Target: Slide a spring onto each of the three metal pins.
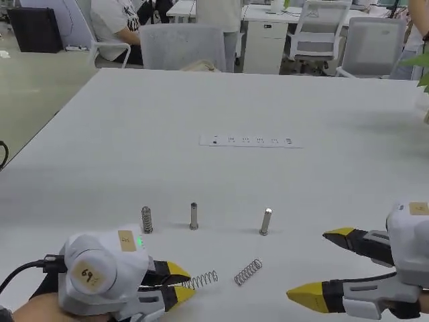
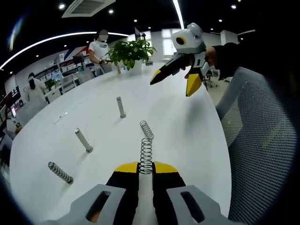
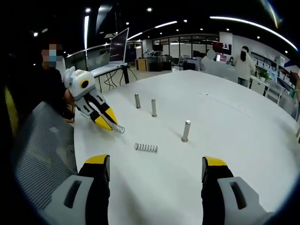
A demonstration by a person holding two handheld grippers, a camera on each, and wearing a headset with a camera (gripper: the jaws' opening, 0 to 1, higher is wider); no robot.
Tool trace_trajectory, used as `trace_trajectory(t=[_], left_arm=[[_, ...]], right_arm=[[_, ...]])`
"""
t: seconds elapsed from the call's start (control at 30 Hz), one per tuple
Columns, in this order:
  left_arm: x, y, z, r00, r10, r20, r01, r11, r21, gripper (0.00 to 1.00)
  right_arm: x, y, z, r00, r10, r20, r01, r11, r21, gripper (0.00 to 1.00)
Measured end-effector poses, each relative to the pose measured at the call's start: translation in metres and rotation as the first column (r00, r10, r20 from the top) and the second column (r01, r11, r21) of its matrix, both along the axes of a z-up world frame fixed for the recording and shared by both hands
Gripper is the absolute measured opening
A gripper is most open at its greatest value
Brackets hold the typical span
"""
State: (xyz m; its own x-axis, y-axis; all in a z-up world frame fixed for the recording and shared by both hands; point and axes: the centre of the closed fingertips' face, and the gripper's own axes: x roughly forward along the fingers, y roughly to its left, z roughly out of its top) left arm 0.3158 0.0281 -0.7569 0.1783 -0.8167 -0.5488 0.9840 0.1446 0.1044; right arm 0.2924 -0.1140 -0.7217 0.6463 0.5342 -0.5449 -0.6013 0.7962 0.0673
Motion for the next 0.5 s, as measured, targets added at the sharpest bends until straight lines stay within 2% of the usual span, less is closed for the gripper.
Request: trace_trajectory(t=[0.2,0.5], left_arm=[[-0.003,-0.004,0.01,1.0,-0.017,0.02,0.017,1.0,-0.014,0.02],[-0.004,-0.008,0.017,0.999,-0.033,0.038,0.033,0.999,-0.018,0.02]], right_arm=[[0.001,0.004,0.002,1.0,0.014,0.003,-0.014,1.0,0.001,0.79],[0.003,0.012,0.006,0.999,0.039,0.012,-0.039,0.999,0.002,0.77]])
